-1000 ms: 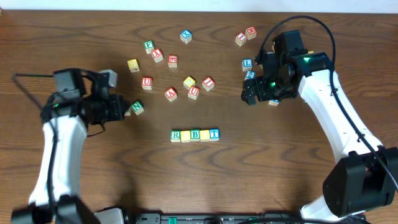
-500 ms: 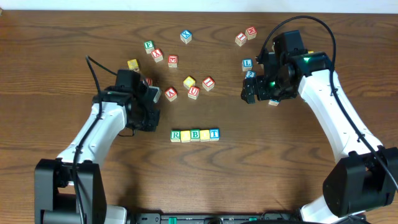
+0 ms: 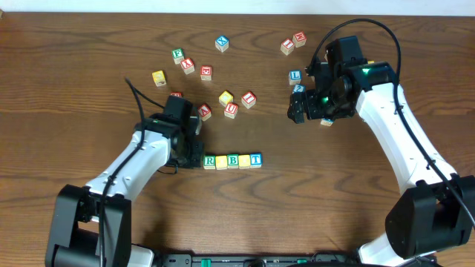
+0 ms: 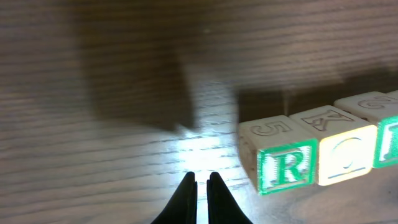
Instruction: Spell out ROBOT
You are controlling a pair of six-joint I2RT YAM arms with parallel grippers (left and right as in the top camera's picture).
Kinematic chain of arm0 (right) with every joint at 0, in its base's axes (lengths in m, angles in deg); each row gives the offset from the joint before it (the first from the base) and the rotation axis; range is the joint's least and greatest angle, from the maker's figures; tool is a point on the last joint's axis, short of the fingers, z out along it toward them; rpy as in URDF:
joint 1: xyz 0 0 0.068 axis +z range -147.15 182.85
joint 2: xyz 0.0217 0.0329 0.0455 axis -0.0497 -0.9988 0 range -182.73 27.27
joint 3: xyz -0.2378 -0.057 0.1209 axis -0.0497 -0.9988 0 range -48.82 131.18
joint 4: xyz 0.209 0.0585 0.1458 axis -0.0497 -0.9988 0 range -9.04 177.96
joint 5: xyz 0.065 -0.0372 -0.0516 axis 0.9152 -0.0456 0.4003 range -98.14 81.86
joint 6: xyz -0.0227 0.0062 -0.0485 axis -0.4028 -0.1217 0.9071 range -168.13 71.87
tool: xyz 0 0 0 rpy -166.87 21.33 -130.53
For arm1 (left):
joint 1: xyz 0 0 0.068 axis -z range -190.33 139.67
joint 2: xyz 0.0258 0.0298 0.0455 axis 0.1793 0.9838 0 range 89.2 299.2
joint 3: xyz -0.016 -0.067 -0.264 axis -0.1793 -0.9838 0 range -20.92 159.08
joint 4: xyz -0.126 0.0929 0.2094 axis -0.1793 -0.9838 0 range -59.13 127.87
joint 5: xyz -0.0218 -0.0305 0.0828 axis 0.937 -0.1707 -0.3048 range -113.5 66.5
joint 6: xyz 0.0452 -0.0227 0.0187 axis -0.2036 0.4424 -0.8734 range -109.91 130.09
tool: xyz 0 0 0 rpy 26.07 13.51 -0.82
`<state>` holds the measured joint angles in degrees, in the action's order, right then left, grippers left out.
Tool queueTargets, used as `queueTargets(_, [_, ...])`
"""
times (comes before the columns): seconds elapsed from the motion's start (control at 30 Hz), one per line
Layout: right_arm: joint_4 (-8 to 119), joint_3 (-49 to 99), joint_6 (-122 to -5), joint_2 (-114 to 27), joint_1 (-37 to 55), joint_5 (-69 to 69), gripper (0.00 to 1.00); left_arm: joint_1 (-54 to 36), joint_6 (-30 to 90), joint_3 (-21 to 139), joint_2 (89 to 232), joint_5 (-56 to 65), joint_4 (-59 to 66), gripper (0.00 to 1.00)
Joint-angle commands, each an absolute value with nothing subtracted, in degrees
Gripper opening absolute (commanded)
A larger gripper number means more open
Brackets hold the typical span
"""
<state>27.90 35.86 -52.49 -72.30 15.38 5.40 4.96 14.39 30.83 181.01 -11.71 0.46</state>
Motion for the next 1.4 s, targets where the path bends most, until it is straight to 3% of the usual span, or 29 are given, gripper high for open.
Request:
queueTargets(0.0, [27.9,36.67,-53.26,-70.86,15.32,5.95,0.99,7.02,16.48,29.91,180.99,-12.62,0.46,0.07])
queueTargets(1.37, [27.71,36.67,-53.28,-70.86,15.32,5.97,0.99,8.42,13.93,29.06,180.99,-7.62,2.08,0.07])
